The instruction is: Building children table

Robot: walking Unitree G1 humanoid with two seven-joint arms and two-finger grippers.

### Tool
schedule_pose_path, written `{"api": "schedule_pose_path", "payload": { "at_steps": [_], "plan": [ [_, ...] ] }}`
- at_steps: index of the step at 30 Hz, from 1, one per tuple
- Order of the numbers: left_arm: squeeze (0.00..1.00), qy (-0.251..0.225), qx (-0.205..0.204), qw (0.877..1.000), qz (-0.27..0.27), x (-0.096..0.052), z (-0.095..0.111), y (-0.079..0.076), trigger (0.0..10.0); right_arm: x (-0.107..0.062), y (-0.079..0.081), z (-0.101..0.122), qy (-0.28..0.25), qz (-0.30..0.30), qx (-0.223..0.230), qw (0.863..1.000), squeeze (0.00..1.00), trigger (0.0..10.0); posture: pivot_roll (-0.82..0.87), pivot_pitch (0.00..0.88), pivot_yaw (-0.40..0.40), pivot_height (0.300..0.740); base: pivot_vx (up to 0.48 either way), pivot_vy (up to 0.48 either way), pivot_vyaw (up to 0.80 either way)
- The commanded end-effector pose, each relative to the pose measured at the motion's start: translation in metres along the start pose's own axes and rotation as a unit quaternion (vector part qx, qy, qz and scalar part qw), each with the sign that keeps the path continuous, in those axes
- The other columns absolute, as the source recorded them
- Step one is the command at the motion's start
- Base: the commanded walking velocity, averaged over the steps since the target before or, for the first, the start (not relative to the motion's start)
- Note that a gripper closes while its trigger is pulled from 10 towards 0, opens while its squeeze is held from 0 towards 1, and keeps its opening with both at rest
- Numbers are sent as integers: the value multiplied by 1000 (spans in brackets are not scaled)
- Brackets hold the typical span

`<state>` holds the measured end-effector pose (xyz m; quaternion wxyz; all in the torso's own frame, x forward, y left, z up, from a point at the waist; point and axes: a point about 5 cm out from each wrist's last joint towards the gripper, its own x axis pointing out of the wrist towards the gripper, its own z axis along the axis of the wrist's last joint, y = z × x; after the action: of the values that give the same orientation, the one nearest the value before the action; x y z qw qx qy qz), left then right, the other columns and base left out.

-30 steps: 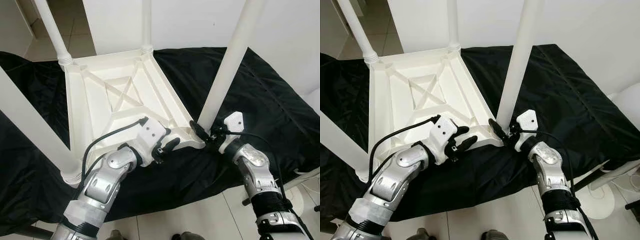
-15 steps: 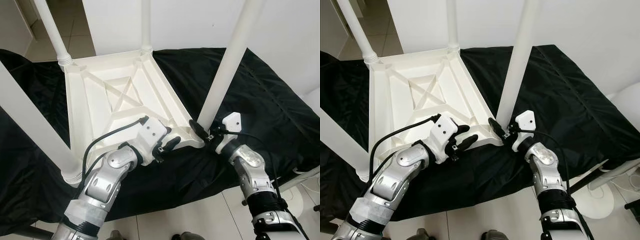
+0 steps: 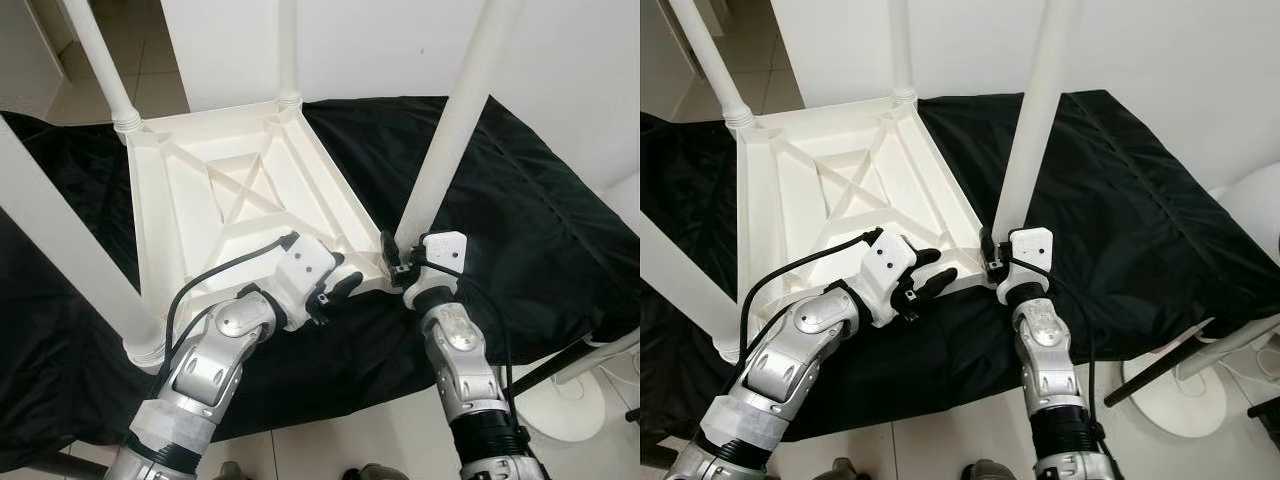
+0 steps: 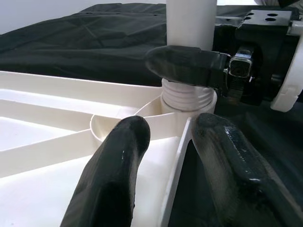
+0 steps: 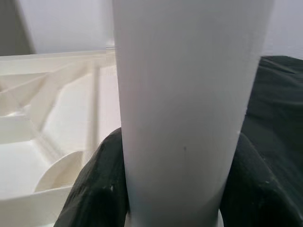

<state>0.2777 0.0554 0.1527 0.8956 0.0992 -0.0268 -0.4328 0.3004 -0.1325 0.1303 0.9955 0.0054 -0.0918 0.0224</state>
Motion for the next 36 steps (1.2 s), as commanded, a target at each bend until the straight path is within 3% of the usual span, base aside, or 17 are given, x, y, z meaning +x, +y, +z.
{"api": "schedule_pose_path", "payload": {
  "at_steps": [1, 6, 9, 10, 11, 17, 18, 19, 23, 26, 32, 33, 36],
  "plan": [
    [0, 11, 0, 1000, 25, 0, -5, 2, 10000, -5, -5, -9, 31, -39, 2, 999, 0, 10000, -82, 32, 4, 740, 0, 0, 0],
    [0, 7, -2, 1000, 24, 1, -4, 1, 10000, -6, 9, -5, 27, -31, 9, 999, 0, 10000, -85, 28, 7, 740, 0, 0, 0],
    [0, 6, -2, 1000, 21, 1, -5, 0, 10000, -4, 6, -1, 21, -26, 2, 999, 0, 10000, -86, 25, 7, 740, 0, 0, 0],
    [0, 6, -1, 1000, 21, 1, -5, 0, 10000, -3, 5, -1, 20, -24, 9, 999, 169, 10000, -84, 21, 3, 740, 0, 0, 0],
    [0, 6, -1, 1000, 21, 1, -5, 1, 10000, -3, 5, 0, 19, -23, 13, 999, 1000, 10000, -83, 21, 4, 740, 0, 0, 0],
    [0, 2, 0, 1000, 22, 2, -2, 3, 10000, -2, 4, 9, 3, 34, 21, 999, 1000, 10000, -82, 19, 1, 740, 0, 0, 0],
    [0, 1, 0, 1000, 22, 1, -2, 2, 10000, -3, 1, 9, 9, 72, 25, 997, 271, 10000, -82, 19, 1, 740, 0, 0, 0],
    [0, 1, -1, 1000, 21, 1, -2, 2, 10000, -3, -1, 9, 9, 89, 14, 996, 0, 10000, -84, 20, 2, 740, 0, 0, 0],
    [0, -1, -1, 1000, 21, 2, -1, 3, 10000, -3, -5, 8, 13, 131, -10, 991, 0, 10000, -89, 18, 9, 740, 0, 0, 0],
    [0, -4, -1, 1000, 20, 4, 0, 3, 10000, -3, -11, 6, 26, 198, -25, 980, 0, 10000, -90, 19, 10, 740, 0, 0, 0],
    [0, -8, -1, 1000, 18, 5, 2, 6, 10000, 3, -24, 7, 38, 254, -44, 965, 0, 10000, -91, 20, 14, 740, 0, 0, 0],
    [0, -9, -2, 1000, 16, 5, 3, 6, 10000, 6, -30, 6, 49, 290, -59, 954, 0, 10000, -91, 26, 17, 740, 0, 0, 0],
    [0, -11, -2, 1000, 13, 6, 4, 5, 10000, 10, -33, 5, 56, 310, -71, 946, 0, 10000, -91, 27, 19, 740, 0, 0, 0]
  ]
}}
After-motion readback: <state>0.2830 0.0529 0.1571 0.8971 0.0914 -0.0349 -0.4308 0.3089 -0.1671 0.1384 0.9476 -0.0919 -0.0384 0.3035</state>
